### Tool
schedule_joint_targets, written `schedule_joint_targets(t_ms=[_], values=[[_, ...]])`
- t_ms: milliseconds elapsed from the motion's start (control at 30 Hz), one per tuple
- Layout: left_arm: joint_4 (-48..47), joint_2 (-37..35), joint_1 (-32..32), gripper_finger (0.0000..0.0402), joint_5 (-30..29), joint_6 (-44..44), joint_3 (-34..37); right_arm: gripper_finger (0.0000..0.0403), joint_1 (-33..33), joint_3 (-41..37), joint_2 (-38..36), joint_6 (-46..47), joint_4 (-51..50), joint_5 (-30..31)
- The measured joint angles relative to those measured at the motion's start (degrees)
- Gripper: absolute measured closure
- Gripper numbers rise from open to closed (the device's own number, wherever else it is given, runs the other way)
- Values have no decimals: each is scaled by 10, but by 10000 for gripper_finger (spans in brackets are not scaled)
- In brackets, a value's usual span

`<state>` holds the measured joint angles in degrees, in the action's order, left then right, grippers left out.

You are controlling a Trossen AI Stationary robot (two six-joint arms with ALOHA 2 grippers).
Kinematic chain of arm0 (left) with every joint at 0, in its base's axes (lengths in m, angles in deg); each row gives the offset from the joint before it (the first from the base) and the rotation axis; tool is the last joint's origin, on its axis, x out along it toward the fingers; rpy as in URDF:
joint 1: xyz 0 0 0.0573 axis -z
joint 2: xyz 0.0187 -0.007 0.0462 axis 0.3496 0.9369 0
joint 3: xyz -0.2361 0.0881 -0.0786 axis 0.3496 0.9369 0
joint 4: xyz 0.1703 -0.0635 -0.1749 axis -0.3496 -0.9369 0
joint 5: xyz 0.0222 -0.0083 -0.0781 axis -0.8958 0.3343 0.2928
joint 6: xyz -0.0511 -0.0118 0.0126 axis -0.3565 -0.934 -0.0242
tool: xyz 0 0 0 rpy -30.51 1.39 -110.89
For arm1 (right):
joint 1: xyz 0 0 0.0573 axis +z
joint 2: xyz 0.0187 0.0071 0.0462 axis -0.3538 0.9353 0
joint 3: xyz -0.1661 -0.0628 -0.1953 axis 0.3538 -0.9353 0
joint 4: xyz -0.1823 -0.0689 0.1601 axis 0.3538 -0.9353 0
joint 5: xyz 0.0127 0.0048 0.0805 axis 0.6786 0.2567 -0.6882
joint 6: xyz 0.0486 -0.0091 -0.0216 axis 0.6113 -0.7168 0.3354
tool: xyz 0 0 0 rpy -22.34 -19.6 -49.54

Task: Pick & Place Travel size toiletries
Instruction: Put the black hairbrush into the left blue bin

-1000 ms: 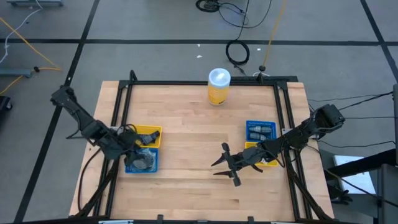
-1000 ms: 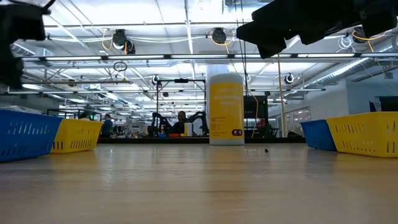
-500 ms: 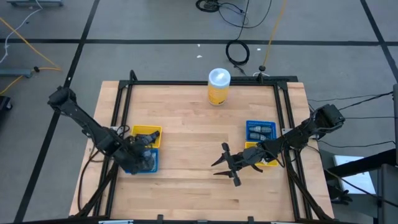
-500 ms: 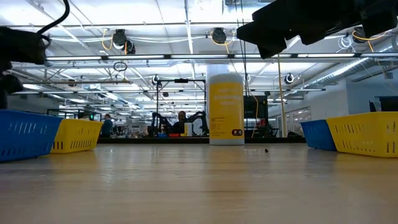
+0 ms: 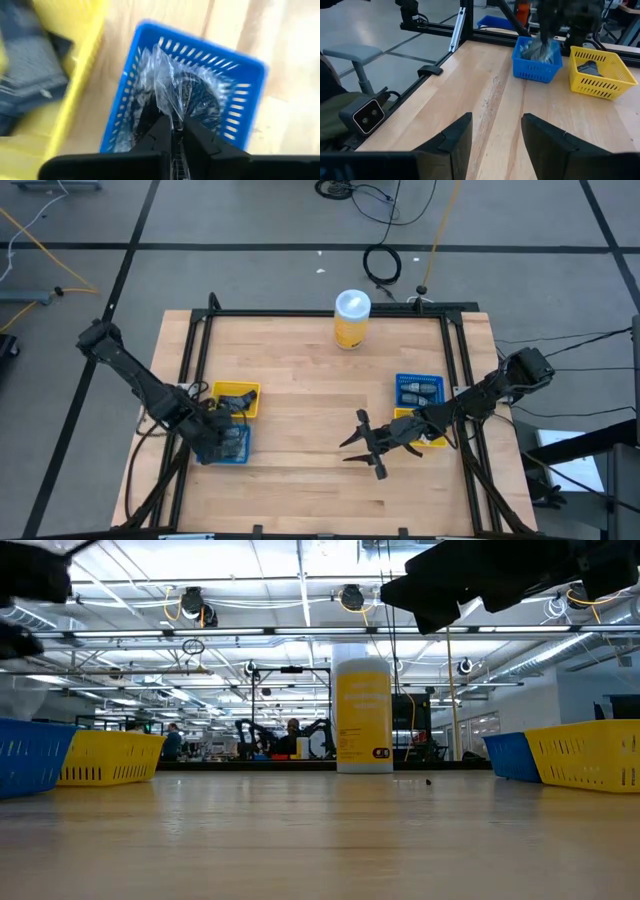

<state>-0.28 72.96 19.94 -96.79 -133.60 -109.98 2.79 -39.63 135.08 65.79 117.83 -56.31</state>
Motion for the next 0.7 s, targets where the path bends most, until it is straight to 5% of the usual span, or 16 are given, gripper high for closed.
schedule_joint_targets(t_ms=[233, 367, 700], values=[[33, -45, 0, 345, -84, 65, -35, 238, -13, 0, 0, 33, -29, 0], [28, -44, -2, 341, -33, 46, -20, 238, -18, 0, 0, 47, -45, 0], [10, -43, 3, 398, -52, -13, 35, 238, -20, 0, 0, 46, -48, 0]])
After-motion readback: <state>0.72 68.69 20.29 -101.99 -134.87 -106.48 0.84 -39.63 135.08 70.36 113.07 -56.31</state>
